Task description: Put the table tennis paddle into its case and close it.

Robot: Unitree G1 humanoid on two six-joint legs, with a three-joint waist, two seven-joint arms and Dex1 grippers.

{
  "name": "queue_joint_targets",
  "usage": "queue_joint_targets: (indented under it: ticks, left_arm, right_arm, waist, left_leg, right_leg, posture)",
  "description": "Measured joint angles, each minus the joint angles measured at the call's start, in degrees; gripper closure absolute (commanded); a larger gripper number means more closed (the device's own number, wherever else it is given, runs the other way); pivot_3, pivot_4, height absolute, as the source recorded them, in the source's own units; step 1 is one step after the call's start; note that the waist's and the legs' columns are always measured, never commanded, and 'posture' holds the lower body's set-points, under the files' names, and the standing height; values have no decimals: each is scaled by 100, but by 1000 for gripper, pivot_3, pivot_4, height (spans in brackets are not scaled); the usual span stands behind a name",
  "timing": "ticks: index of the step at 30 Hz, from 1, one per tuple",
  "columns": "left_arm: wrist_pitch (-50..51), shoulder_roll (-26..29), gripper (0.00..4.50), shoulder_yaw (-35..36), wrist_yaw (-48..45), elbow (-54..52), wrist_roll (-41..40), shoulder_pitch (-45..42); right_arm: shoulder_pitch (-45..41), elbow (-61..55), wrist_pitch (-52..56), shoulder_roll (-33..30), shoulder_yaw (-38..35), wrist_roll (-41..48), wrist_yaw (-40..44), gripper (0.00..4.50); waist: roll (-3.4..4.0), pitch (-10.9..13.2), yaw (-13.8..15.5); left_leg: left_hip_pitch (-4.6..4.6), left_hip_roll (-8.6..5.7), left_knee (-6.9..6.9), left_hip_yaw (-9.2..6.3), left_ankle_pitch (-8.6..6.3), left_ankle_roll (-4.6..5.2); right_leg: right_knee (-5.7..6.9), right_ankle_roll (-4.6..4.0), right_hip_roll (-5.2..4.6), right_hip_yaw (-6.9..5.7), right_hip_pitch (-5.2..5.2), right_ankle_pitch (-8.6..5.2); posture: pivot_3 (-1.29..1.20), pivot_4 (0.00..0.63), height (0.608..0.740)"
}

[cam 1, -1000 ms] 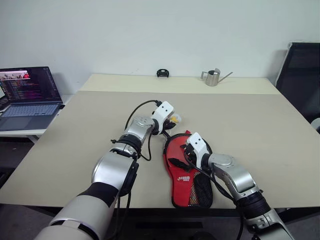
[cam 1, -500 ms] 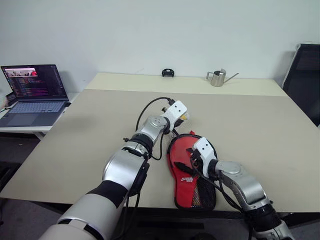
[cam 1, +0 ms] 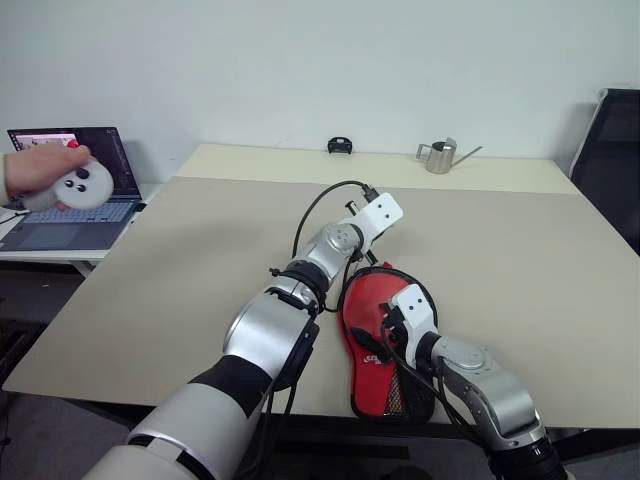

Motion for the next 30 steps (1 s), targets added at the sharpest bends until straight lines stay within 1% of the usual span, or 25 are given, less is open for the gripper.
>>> queue_joint_targets:
  ticks: [8,17,24,30]
  left_arm:
    - [-30,-439,4340,-22,60,16,197,-126]
    - [-98,-683,4340,-144,277,20,486,-181]
    - [-235,-725,4340,-343,50,20,623,-157]
    - [-423,-765,4340,-458,-495,20,621,-108]
  right_arm:
    - [275,-353,161,225,35,-5,-366,0]
    - [519,-642,246,362,67,-2,-617,0]
    - [547,-678,272,413,88,-2,-727,0]
    - [542,-678,289,419,93,-2,-758,0]
  waist:
    - [0,1,4]
    - [0,0,7]
    - [1,0,2]
    - [1,-1,2]
  left_leg:
    - [-4,-4,-15,0,0,0]
    - [1,-22,-59,1,1,-1]
    - [3,-30,-66,-1,1,-1]
    - [5,-34,-65,-1,1,-1]
  right_leg:
    - [-4,25,-3,0,-6,-15]
    - [-31,28,-11,2,-9,-18]
    - [-32,23,-14,3,-9,-16]
    - [-31,25,-14,2,-7,-18]
  posture:
    - [0,150,740]
    - [0,150,740]
    - [0,150,740]
    - [0,150,740]
